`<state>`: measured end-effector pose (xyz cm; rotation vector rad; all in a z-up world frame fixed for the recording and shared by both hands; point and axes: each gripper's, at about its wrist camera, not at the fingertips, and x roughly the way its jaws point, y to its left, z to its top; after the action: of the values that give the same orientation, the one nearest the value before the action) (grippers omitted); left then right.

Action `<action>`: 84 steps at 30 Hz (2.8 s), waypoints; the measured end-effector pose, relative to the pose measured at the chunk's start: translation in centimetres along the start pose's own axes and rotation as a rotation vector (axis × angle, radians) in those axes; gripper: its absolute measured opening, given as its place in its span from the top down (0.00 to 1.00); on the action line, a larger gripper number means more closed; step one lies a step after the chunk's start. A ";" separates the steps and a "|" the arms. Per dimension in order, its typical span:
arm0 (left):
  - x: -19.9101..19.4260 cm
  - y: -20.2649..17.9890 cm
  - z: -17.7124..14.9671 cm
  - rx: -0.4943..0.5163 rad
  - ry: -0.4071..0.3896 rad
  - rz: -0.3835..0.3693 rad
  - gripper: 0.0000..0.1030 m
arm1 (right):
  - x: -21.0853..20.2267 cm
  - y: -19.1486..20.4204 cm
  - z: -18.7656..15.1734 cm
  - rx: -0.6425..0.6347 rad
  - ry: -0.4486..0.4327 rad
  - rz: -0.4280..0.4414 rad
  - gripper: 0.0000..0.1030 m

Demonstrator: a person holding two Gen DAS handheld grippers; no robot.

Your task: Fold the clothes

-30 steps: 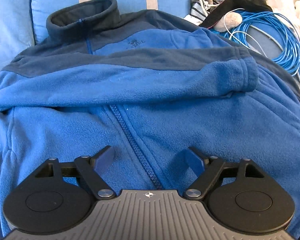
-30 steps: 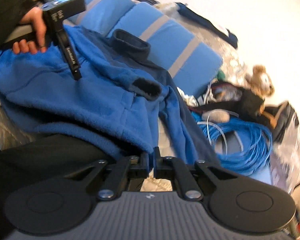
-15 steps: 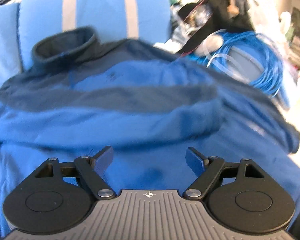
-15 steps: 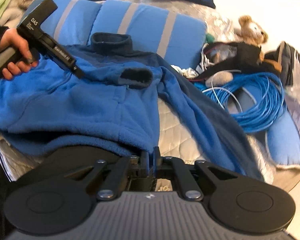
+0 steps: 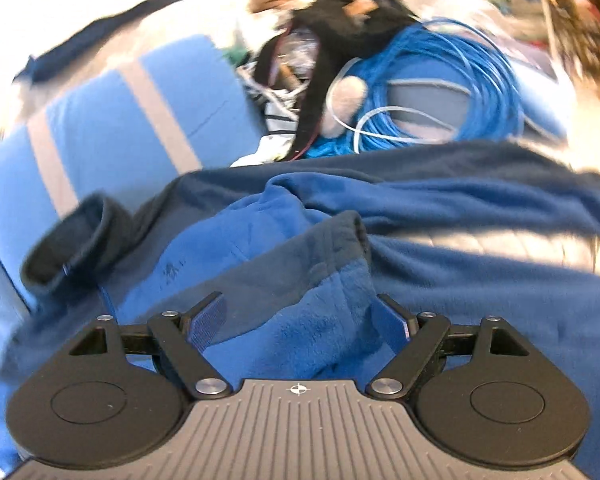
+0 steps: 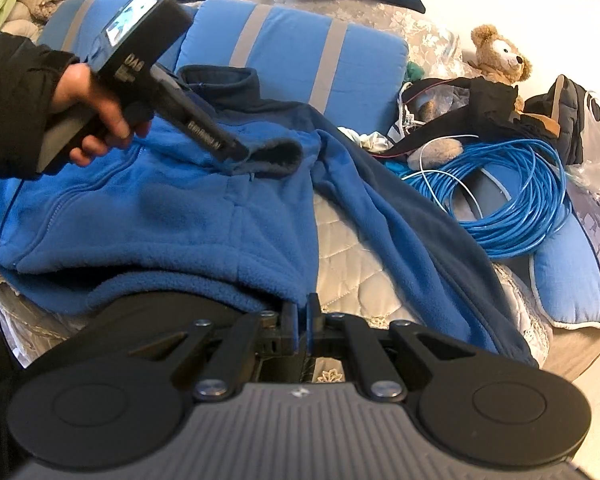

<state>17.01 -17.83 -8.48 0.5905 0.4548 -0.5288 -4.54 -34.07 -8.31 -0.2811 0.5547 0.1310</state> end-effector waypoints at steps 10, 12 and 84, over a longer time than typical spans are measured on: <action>1.7 -4.4 -2.6 0.498 0.013 0.176 0.23 | 0.2 -0.1 0.0 -0.002 0.001 -0.004 0.97; 2.3 -5.7 -2.9 0.582 0.002 0.199 0.23 | 0.3 0.0 0.1 -0.003 0.002 -0.008 0.97; -22.0 23.6 -27.8 -1.239 0.511 -0.206 0.94 | 4.3 -7.1 10.9 0.514 0.090 0.452 0.06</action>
<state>6.86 23.50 -7.79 -0.5455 1.2005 -0.1962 5.92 -37.41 -0.12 0.3454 0.7144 0.4061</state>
